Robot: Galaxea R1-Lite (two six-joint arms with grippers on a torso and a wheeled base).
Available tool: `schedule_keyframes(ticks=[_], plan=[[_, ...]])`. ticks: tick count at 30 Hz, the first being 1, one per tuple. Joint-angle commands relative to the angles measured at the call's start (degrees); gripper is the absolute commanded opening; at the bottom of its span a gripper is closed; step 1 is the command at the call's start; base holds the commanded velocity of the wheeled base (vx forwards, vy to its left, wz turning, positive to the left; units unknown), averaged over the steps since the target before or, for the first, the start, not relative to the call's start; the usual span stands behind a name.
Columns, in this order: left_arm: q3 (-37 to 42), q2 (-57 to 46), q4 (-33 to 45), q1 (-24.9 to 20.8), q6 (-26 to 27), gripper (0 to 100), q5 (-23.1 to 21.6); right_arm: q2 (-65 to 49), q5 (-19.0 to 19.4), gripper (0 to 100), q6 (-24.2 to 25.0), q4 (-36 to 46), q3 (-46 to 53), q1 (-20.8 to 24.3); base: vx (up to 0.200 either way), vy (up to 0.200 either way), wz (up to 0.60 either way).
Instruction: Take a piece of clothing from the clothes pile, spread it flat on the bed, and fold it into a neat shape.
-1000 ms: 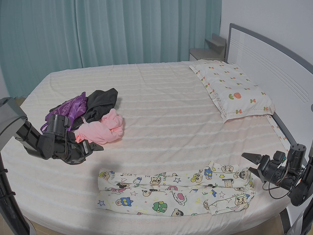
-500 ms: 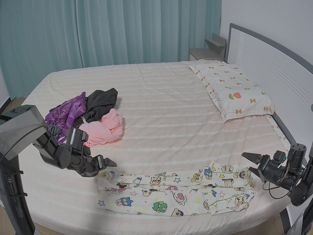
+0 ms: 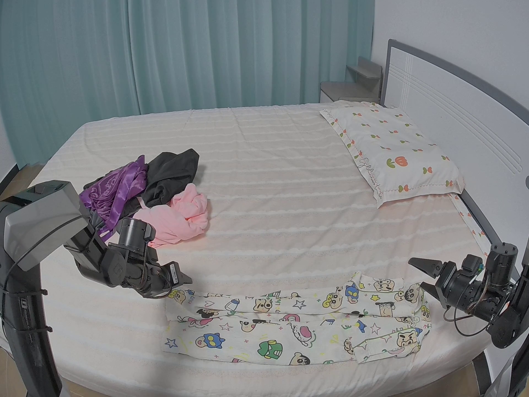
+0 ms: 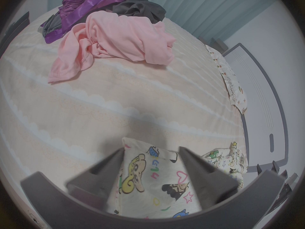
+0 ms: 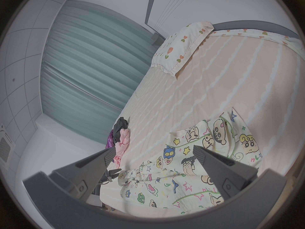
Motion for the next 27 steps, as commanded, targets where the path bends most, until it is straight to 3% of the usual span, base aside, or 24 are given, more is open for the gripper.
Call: schedule_keyframes(ticks=[1, 14, 27], plan=[[0.3, 0.3, -0.5, 0.2, -1.5, 0, 0.2, 0.2, 0.0, 100, 0.0, -1.0, 1.0, 0.0, 0.000, 0.000, 0.00], [3.0, -8.2, -1.1, 0.1, -4.7, 0, -0.1, 0.3, 0.0, 100, 0.0, -1.0, 1.0, 0.0, 0.000, 0.000, 0.00], [13.4, -17.1, -8.1, 0.2, -2.6, 0, -7.0, 0.2, -0.1, 100, 0.0, -1.0, 1.0, 0.0, 0.000, 0.000, 0.00]])
